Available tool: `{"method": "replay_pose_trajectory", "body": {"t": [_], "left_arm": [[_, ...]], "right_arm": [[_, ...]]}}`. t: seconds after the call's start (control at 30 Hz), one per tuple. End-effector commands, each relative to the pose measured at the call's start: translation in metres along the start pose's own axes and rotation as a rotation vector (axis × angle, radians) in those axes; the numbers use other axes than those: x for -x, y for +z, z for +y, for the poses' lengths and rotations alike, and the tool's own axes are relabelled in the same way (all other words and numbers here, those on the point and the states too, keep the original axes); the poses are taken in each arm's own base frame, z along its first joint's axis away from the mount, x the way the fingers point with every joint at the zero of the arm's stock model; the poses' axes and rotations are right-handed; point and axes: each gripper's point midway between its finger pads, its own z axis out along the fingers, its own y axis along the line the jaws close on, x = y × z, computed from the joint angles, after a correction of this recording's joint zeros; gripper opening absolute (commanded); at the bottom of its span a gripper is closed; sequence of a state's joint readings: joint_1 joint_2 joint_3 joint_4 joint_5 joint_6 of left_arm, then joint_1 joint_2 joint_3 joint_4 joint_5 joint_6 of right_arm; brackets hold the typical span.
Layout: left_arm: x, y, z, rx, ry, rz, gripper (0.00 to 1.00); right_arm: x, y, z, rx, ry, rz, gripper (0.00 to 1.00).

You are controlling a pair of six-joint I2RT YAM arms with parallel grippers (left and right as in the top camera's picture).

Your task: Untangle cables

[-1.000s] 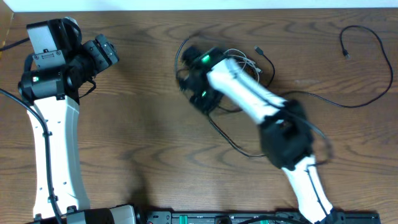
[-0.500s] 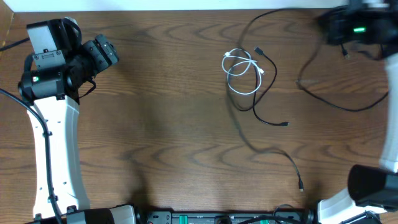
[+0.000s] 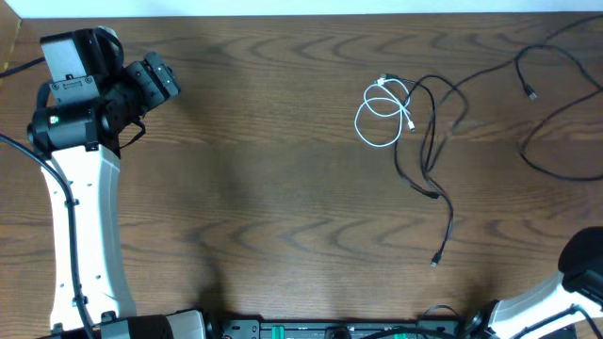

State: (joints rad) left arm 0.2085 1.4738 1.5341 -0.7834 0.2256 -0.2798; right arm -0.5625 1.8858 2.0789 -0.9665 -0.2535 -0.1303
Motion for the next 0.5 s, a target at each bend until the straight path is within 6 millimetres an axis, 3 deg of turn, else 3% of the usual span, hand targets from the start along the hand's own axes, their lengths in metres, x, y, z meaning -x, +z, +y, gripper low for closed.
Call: {"method": "replay_pose_trajectory", "body": {"t": [0.0, 0.17, 0.2, 0.27, 0.3, 0.33, 0.47], "left_arm": [[0.000, 0.003, 0.005, 0.019, 0.012, 0.003, 0.92], [0.000, 0.003, 0.005, 0.019, 0.012, 0.003, 0.92], [0.000, 0.003, 0.005, 0.019, 0.012, 0.003, 0.92], [0.000, 0.003, 0.005, 0.019, 0.012, 0.003, 0.92], [0.000, 0.003, 0.005, 0.019, 0.012, 0.003, 0.92], [0.000, 0.003, 0.005, 0.019, 0.012, 0.003, 0.92], [0.000, 0.003, 0.005, 0.019, 0.012, 0.003, 0.92]], "right_arm": [[-0.013, 0.025, -0.039, -0.167, 0.024, 0.058, 0.01], [-0.031, 0.059, -0.078, -0.312, 0.046, 0.116, 0.01], [-0.037, 0.069, -0.085, -0.329, 0.053, 0.130, 0.13], [-0.044, 0.079, -0.087, -0.325, 0.061, 0.152, 0.70], [-0.047, 0.080, -0.087, -0.323, 0.073, 0.161, 0.89], [-0.050, 0.081, -0.084, -0.311, 0.076, 0.170, 0.99], [-0.050, 0.076, -0.059, -0.220, 0.072, 0.181, 0.99]]}}
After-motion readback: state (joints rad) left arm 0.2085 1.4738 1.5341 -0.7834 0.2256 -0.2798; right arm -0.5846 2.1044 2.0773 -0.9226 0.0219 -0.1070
